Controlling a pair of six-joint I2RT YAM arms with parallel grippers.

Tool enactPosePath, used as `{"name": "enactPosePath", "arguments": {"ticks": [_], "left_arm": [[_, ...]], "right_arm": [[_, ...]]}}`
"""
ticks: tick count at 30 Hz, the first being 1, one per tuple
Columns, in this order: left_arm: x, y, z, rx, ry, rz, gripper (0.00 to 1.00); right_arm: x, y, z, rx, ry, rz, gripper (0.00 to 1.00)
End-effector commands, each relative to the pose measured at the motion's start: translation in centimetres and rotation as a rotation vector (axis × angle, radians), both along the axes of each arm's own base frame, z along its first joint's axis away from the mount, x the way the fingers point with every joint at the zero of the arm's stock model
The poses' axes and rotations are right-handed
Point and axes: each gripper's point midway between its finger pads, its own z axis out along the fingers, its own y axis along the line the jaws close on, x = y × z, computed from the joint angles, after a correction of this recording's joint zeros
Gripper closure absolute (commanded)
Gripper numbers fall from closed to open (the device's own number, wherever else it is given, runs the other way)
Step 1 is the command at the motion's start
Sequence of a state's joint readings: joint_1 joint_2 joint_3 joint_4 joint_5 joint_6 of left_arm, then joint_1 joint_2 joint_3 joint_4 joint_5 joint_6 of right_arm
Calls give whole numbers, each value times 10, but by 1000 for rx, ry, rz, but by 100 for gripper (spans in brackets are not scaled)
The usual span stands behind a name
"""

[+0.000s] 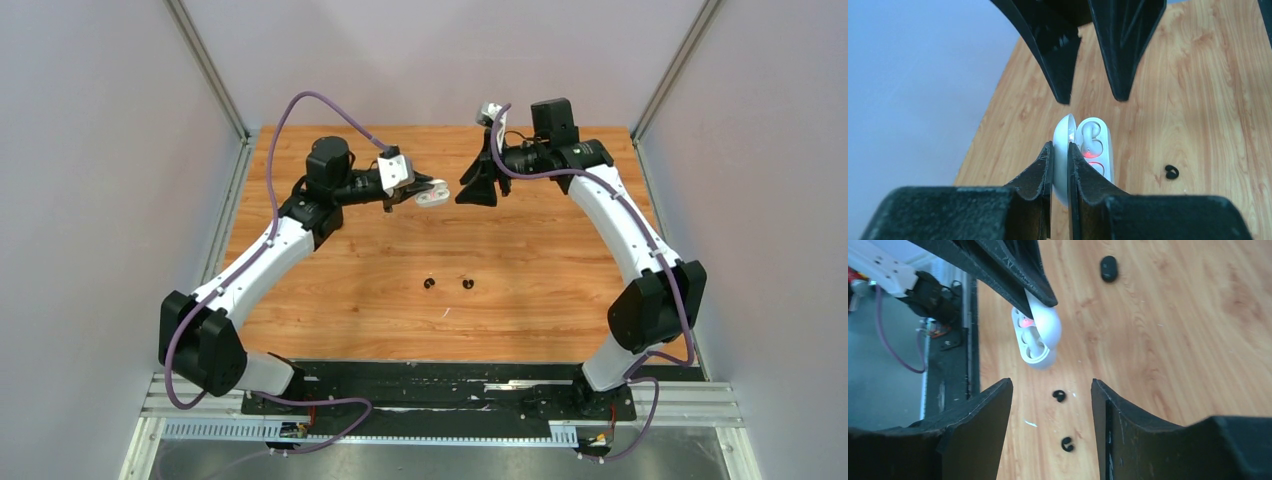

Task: Insert the wireless bluetooth earbuds into the charging case
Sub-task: Pass from the left arm to the right

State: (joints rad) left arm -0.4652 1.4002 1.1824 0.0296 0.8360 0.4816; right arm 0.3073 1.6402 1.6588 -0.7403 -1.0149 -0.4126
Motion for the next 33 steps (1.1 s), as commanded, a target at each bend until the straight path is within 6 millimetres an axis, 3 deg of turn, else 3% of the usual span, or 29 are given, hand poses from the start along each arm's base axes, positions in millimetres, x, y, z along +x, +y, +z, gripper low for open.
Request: {"name": "enactPosePath", "arguments": {"ticks": [1, 6, 10, 16, 22, 33], "left_arm": [[-7, -3, 57, -137, -122, -10, 100], [-6, -6, 67, -190, -63, 2, 100], [-1, -5, 68, -198, -40, 26, 100], [8, -5, 72, -230, -14, 67, 100], [11, -7, 74, -255, 18, 74, 100], [16, -8, 69, -250, 41, 87, 100]], "right_arm": [[-16, 18, 30, 144, 49, 142, 40], [-14, 25, 42, 193, 78, 181, 38], [-15, 27, 49, 221, 95, 207, 42], [-16, 29, 43, 232, 158, 216, 50], [-10, 32, 42, 242, 198, 212, 52], [-8, 33, 41, 252, 224, 218, 77]]}}
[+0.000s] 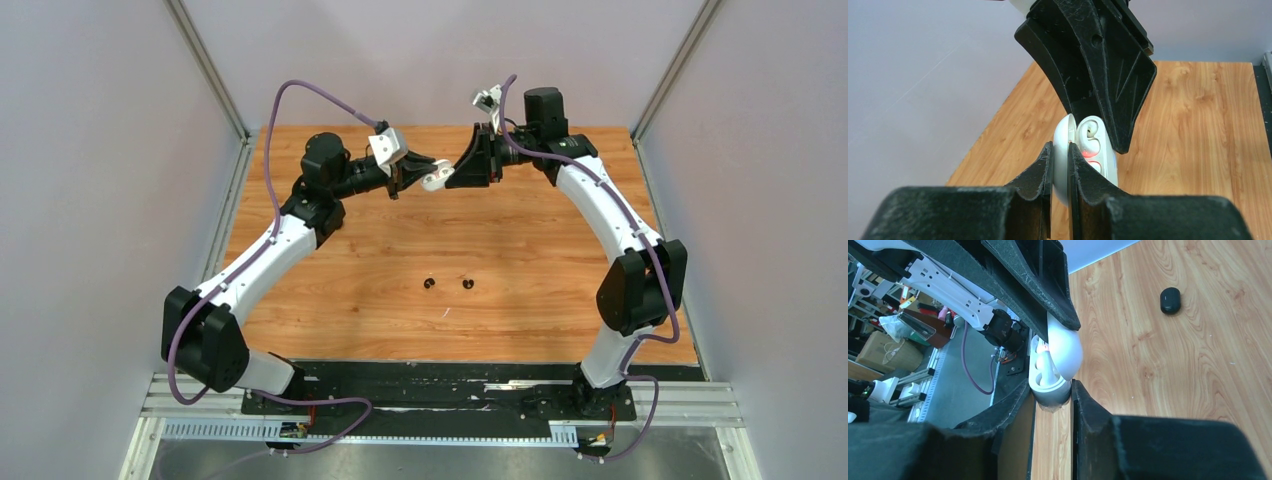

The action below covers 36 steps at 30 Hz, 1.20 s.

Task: Insert the wireless bluetooth earbuds into the charging case
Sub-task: Pass from the left arm to the right

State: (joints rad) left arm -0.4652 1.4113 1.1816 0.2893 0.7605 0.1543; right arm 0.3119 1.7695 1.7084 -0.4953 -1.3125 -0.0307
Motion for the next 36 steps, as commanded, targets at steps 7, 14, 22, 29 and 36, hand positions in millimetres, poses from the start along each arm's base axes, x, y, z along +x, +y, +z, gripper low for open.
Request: {"name": "enactPosePath", "arguments": {"ticks": [7, 14, 22, 29, 36], "left_arm": [[4, -3, 23, -39, -30, 11, 100], [4, -5, 20, -38, -2, 1, 100], [6, -10, 13, -53, 84, -15, 100], [6, -11, 9, -54, 113, -17, 100], [12, -9, 13, -57, 113, 18, 100]], "right_arm": [[-5, 2, 15, 49, -44, 54, 97], [-5, 1, 17, 50, -21, 51, 86], [-3, 2, 18, 55, -12, 53, 66], [-4, 3, 19, 61, -9, 59, 71], [-8, 0, 16, 58, 2, 58, 93]]}}
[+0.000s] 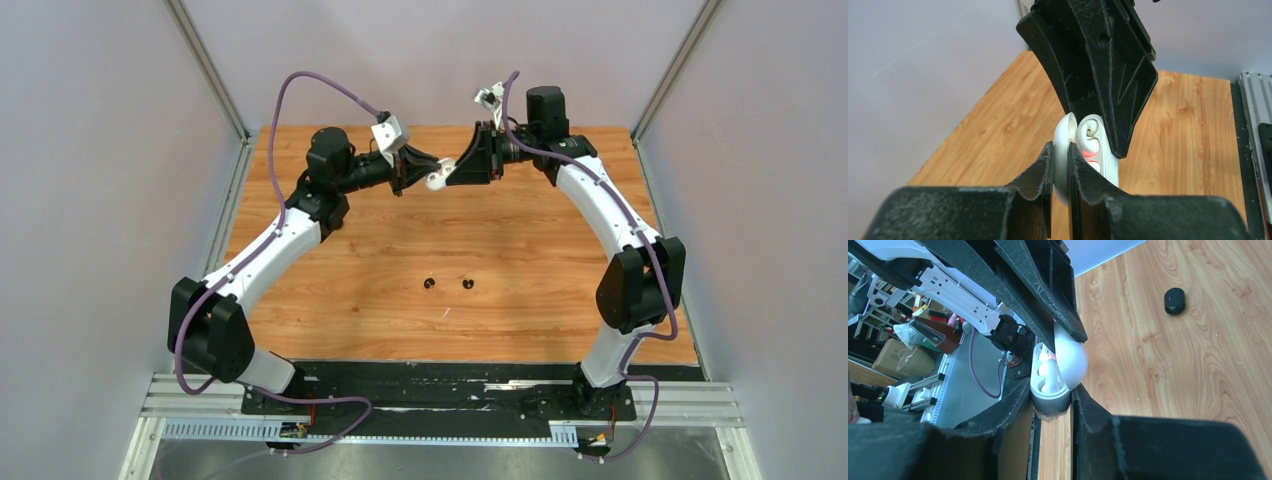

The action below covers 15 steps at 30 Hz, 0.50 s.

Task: Insert the wireless bluetooth earbuds into the charging case
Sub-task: Pass from the left arm to the right

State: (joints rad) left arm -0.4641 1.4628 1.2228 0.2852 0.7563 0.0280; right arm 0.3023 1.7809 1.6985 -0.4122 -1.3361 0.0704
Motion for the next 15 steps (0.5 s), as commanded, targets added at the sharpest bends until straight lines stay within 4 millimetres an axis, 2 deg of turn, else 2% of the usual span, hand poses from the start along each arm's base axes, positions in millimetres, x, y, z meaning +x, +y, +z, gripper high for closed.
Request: {"name": "enactPosePath", "arguments": {"ticks": [1, 2, 3, 4, 5, 7, 9, 12, 15], "left_arm": [[7, 0, 20, -14, -17, 39, 92], [9, 1, 22, -10, -15, 50, 88], [13, 5, 26, -2, -4, 78, 77], [15, 7, 28, -4, 7, 90, 71], [17, 13, 35, -16, 38, 102, 59], [12, 18, 49, -48, 103, 52, 42], [-1, 19, 56, -52, 154, -47, 33], [-16, 18, 55, -35, 178, -143, 20], [-17, 16, 36, -29, 230, -158, 13]], "right_arm": [[-12, 1, 11, 38, -41, 55, 96], [-13, 0, 11, 36, -41, 53, 98], [-12, -1, 11, 35, -43, 49, 100], [-12, -1, 10, 34, -45, 44, 100], [-11, -3, 10, 33, -46, 36, 100], [-9, -4, 12, 33, -50, 30, 100], [-8, -5, 12, 33, -51, 25, 100], [-6, -5, 11, 33, -43, 25, 100], [-3, -4, 12, 35, -43, 27, 100]]}}
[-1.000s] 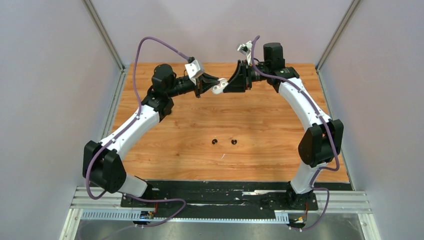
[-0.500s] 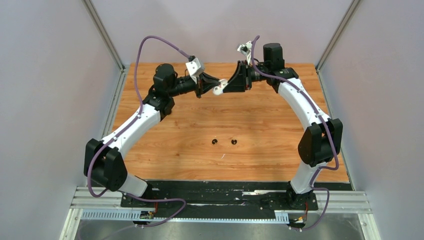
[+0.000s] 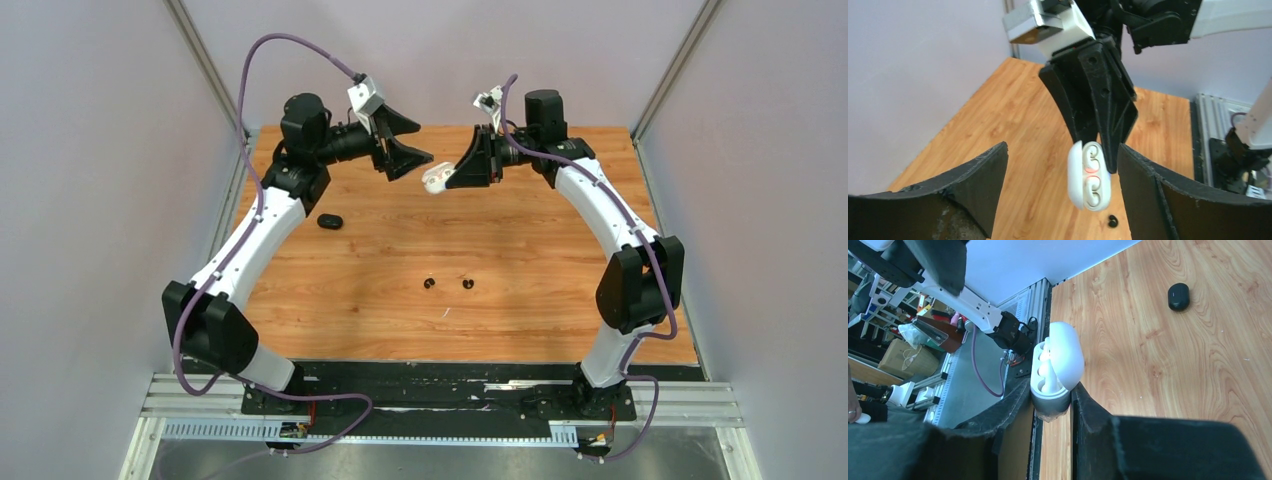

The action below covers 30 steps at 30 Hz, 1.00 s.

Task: Insert the wireless bluetooth earbuds into the charging case
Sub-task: Pass from the left arm to the right, then close the charging case.

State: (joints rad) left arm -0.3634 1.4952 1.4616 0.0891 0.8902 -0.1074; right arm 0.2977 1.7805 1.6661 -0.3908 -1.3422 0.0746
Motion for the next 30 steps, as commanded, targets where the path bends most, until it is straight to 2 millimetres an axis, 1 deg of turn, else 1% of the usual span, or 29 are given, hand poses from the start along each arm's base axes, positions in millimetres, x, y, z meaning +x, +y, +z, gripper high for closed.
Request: {"name": "enactPosePath", "arguments": {"ticks": [1, 4, 7, 8, 12, 16, 19, 20, 23, 24, 25, 26, 27, 28, 29, 30], "left_arm": [[-21, -9, -24, 14, 128, -123, 11], [-21, -12, -39, 44, 120, -135, 10], [-25, -18, -57, 129, 62, -151, 9], [-26, -19, -59, 139, 54, -154, 9], [-31, -23, -57, 144, -11, -162, 10], [-43, -27, -62, 196, -86, -186, 12], [-49, -30, -63, 226, -172, -180, 12], [-51, -29, -61, 230, -194, -176, 12], [-48, -30, -64, 266, -255, -138, 13], [-44, -28, -62, 273, -283, -110, 13], [-44, -29, -65, 280, -286, -100, 13], [-38, -27, -61, 280, -307, -61, 13], [-35, -25, -64, 284, -304, -38, 13], [-26, -21, -57, 278, -319, 25, 12], [-22, -19, -57, 277, -321, 56, 12], [-13, -13, -50, 274, -328, 128, 10]], "right_arm": [[-2, -2, 22, 38, -60, 26, 100], [2, -1, 25, 38, -59, 17, 100], [4, 0, 26, 40, -48, 13, 100], [5, 0, 27, 40, -47, 10, 100], [10, 1, 22, 29, -10, -16, 100], [17, 3, 18, 20, 35, -51, 100], [23, 4, 15, 13, 62, -78, 100], [24, 3, 14, 12, 72, -84, 100], [29, 3, 12, 9, 99, -107, 100], [31, 2, 11, 8, 109, -112, 100], [32, 1, 10, 9, 113, -113, 100], [32, 1, 10, 10, 113, -114, 100], [32, 0, 9, 10, 113, -112, 100], [33, -2, 7, 10, 111, -113, 100], [33, -5, 3, 7, 113, -118, 100], [33, -9, -1, 2, 120, -132, 100]]}}
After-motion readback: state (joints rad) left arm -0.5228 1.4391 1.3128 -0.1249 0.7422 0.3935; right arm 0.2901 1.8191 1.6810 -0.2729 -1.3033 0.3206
